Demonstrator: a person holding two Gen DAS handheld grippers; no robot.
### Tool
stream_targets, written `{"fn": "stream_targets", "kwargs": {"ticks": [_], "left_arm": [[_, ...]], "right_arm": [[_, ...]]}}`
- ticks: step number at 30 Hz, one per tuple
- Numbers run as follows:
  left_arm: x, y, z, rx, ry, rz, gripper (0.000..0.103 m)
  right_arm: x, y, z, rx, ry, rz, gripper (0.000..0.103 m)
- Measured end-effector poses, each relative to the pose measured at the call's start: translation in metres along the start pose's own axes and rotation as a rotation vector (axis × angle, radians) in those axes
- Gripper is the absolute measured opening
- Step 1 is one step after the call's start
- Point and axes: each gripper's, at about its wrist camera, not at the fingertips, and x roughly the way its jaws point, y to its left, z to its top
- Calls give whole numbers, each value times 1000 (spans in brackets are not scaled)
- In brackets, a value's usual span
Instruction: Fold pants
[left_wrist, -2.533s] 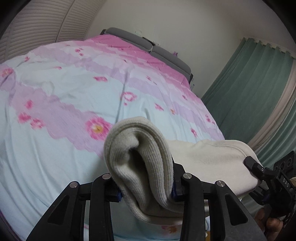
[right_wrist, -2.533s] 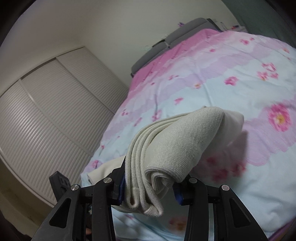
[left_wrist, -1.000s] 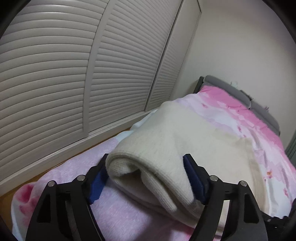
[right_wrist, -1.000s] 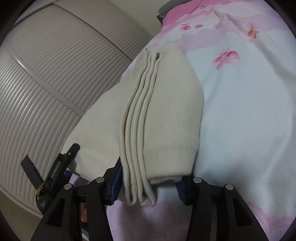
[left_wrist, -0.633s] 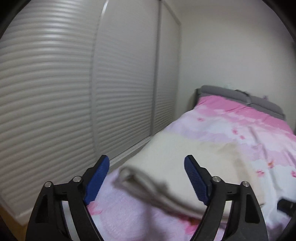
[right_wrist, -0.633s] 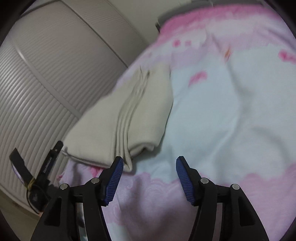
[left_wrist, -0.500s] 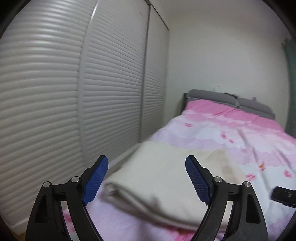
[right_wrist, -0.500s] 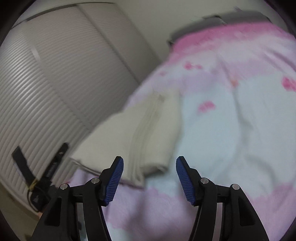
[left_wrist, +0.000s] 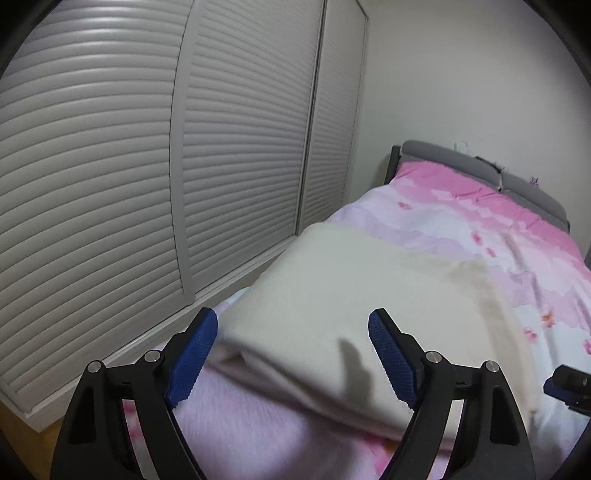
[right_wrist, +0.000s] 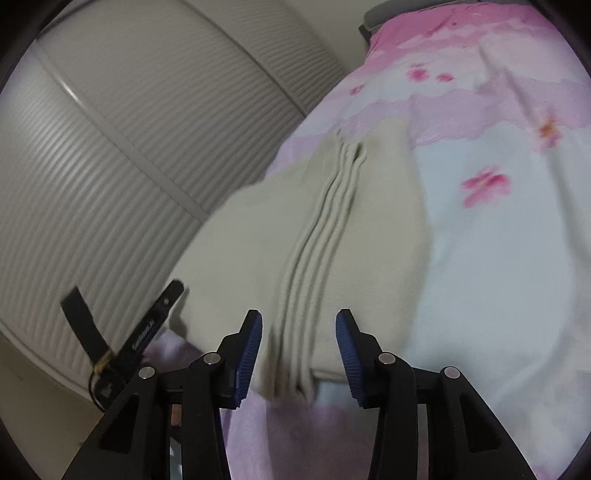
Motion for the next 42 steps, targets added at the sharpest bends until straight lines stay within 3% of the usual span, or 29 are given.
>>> {"fn": "stream_targets", "kwargs": {"ticks": [1,3,7,11,13,17,20,22,28,31,38,42], "left_arm": [[-10,-3,-3,-2,0,-19,84],[-26,-13,-8,-2,0,-36,84],[-57,-40,-23,25,3,-68,84],[-75,-55,-32,28,6,-91,84],[-80,-57,-37,12,22,-95,84],[-83,-51,-41,-36,40,-101,84],[-83,-46,-42,-55,45,-98,84],[-82,-44,-42,-64,46,-98,84],[-91,-51,-43,-18,5,-76,84],[-89,-48,-45,-23,14,-77,84],[-89,-35,-47,-51,19,-64,84],[-92,-28,-48,-63,16,-60,84]], "right_arm": [[-12,-7,0,-2,-22,-23,58],[-31,-23,-3,5,-62,-80,66],[-35,-36,-7,-57,-33,-195,66],[-30,-32,-22,-151,21,-216,66],[-17,-19,-21,-222,42,-235,66],[14,-1,-20,-392,40,-357,65],[32,-4,-5,-418,18,-406,55],[39,-8,3,-387,4,-377,30],[5,18,-15,-435,-73,-287,8],[-10,20,-17,-458,-87,-272,8],[-15,-4,-28,-343,59,-249,3],[-36,7,-42,-333,21,-219,4]]}}
